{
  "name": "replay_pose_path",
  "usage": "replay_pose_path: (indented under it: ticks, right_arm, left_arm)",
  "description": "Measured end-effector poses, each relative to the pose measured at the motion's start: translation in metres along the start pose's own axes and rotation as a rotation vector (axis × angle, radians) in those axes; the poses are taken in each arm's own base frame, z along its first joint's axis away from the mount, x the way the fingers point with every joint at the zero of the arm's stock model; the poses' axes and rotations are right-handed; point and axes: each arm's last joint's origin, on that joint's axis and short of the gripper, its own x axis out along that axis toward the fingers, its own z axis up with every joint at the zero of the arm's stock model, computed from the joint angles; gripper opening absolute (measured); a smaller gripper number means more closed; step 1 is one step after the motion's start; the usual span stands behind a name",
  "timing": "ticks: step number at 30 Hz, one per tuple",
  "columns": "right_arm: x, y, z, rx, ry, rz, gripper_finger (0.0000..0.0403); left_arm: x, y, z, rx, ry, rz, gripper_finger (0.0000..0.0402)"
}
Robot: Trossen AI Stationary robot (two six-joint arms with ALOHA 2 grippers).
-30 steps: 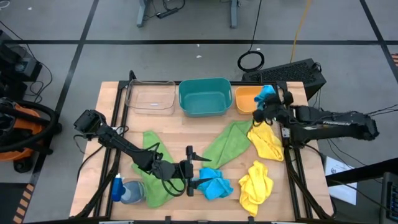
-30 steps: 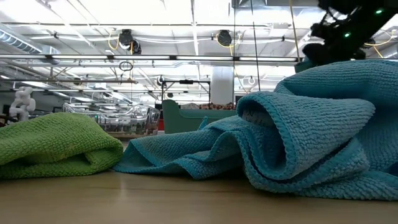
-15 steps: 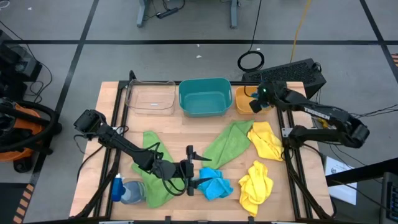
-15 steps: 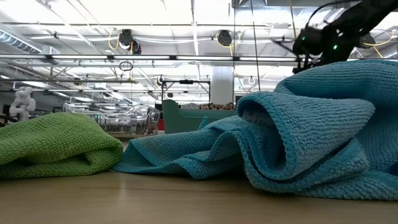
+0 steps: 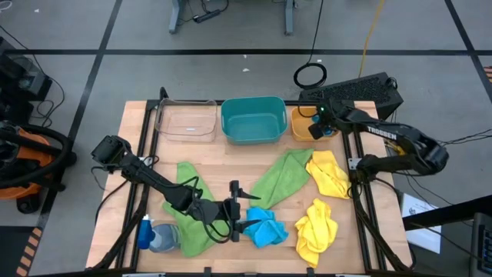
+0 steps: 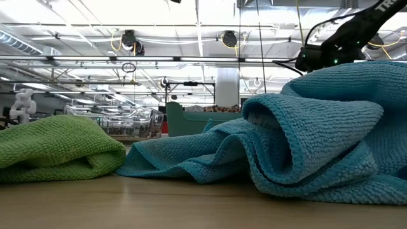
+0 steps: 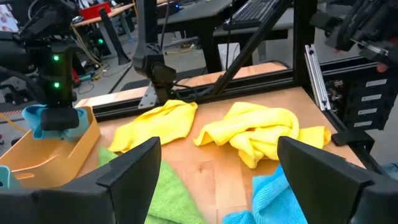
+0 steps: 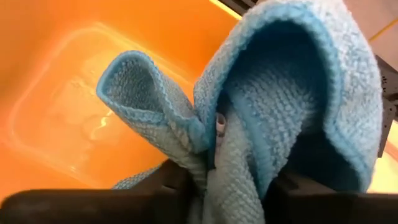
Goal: Sort microfiber towel by color & place in baskets
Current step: Put the top blue towel into the yellow bin
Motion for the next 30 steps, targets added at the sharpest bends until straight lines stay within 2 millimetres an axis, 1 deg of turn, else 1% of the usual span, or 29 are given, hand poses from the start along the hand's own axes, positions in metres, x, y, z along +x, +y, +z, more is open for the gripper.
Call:
replay_pose_path:
  ticks: [6,9,14,18,21,23,26,28,30]
  right_arm:
    - [-0.008,-0.003,-0.002,-0.001,-0.003,-0.003,0.0187]
    - [-0.015,-0.005,0.0,-0.007,0.005,-0.004,0.0213]
    - [-0.029,-0.008,0.01,0.002,0.025,0.029,0.0241]
    - [-0.043,-0.009,0.02,0.033,0.036,0.105,0.0245]
    - [-0.051,-0.007,0.023,0.026,0.029,0.137,0.0228]
    - [-0.056,-0.005,0.02,0.007,0.035,0.143,0.02]
    - [-0.062,-0.002,0.012,0.006,0.08,0.121,0.0139]
    - [-0.064,-0.002,0.006,0.013,0.112,0.038,0.0091]
    - [-0.063,-0.002,0.004,0.022,0.093,-0.043,0.0041]
  left_arm:
    - [0.0,0.0,0.0,-0.023,-0.002,0.0,0.0326]
    - [0.0,0.0,0.0,-0.023,-0.002,0.0,0.0326]
    - [-0.001,-0.001,0.0,-0.03,-0.004,-0.004,0.0326]
    - [-0.001,-0.002,0.001,-0.05,-0.004,-0.004,0.0326]
    - [-0.002,-0.003,0.001,-0.048,-0.005,-0.009,0.0326]
    - [-0.003,-0.005,0.001,-0.047,-0.006,-0.014,0.0326]
    - [-0.004,-0.007,0.0,-0.04,0.004,-0.02,0.0326]
    - [-0.004,-0.007,-0.002,-0.03,0.021,-0.022,0.0326]
    - [-0.004,-0.007,-0.003,-0.025,0.028,-0.022,0.0326]
